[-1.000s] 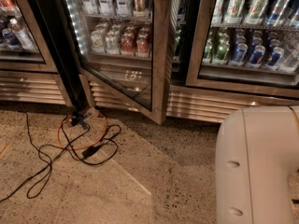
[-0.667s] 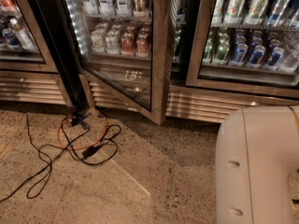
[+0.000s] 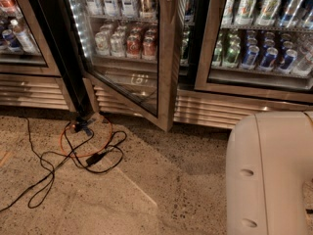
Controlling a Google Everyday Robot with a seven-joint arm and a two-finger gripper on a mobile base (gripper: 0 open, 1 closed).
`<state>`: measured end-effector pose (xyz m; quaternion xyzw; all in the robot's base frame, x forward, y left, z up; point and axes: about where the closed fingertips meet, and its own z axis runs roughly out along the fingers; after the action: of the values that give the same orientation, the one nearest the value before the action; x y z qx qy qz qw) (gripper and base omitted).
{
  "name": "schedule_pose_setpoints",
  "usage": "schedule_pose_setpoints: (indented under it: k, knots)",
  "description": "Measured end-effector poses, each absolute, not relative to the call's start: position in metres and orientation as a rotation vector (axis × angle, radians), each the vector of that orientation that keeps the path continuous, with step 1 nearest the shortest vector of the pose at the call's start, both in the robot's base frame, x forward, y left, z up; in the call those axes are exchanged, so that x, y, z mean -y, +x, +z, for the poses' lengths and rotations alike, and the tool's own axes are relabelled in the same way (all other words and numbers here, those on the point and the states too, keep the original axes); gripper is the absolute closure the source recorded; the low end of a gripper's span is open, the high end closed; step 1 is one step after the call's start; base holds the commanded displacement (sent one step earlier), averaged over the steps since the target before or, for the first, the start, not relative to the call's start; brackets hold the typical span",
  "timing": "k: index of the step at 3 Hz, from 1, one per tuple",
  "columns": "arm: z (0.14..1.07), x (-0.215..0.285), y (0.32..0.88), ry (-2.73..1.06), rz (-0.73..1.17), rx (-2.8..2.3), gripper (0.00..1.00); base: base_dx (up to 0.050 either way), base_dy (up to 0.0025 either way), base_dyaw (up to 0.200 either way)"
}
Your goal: Open left fridge door
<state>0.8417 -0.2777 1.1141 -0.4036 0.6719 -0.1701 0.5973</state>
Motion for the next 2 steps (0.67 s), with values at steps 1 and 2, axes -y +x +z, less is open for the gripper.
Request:
schedule_pose_setpoints:
  k: [1, 2]
  knots:
    - [1.112, 0.256, 0.84, -0.903, -0.234, -1.531, 1.0, 0.0, 0.0, 0.0]
    - [1.113, 0.238, 0.839, -0.855, -0.088, -1.499, 1.0, 0.0, 0.0, 0.0]
